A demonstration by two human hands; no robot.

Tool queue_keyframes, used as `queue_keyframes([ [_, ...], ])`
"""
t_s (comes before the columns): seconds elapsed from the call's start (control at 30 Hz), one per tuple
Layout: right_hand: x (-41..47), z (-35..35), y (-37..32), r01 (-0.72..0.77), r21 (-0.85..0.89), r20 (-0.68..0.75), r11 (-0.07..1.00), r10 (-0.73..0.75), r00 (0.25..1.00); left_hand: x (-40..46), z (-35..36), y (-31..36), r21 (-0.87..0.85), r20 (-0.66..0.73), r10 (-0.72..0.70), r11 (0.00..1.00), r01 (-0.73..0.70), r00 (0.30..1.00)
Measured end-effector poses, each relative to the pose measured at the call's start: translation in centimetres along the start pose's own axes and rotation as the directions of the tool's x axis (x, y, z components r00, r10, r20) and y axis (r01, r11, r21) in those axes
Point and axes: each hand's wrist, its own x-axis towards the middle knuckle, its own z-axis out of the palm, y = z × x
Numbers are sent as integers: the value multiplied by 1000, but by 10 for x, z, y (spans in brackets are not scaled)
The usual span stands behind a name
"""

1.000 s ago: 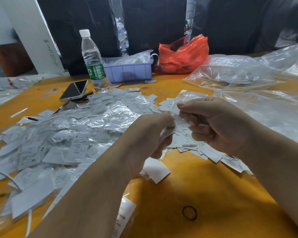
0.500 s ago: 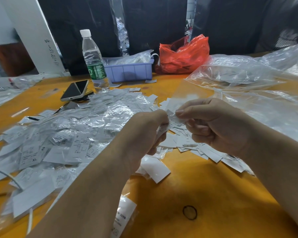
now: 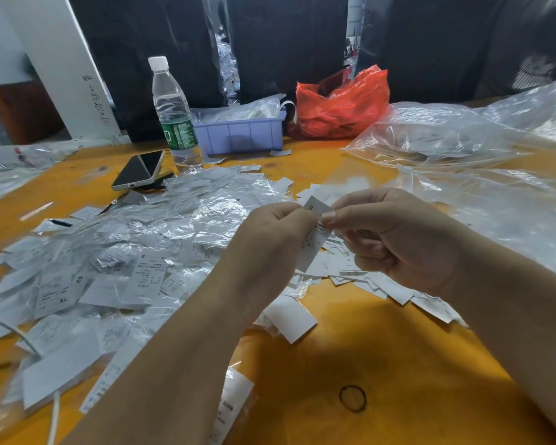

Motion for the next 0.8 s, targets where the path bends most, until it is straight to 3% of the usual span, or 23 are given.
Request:
queue_keyframes([
  [0.2, 2, -4, -2, 49, 61, -121, 997, -42, 992, 1, -2, 3, -175, 50, -80, 981, 88, 996],
  [0.3, 3, -5, -3, 68, 83, -143, 994, -55, 988, 1, -5, 3, -230, 2, -112, 967, 109, 994],
  [0.43, 4, -3, 0, 50, 85, -127, 995, -39, 991, 2, -5, 1, -225, -69, -92, 971, 75, 993],
  [0.67, 3, 2, 4, 32, 75, -121, 997, -23, 992, -1, 1, -1, -193, -44, 5, 981, -14, 999],
  [0.8, 3, 0, 2, 32, 80, -147, 996, -20, 989, -1, 1, 0, -244, -31, -21, 970, 13, 999],
])
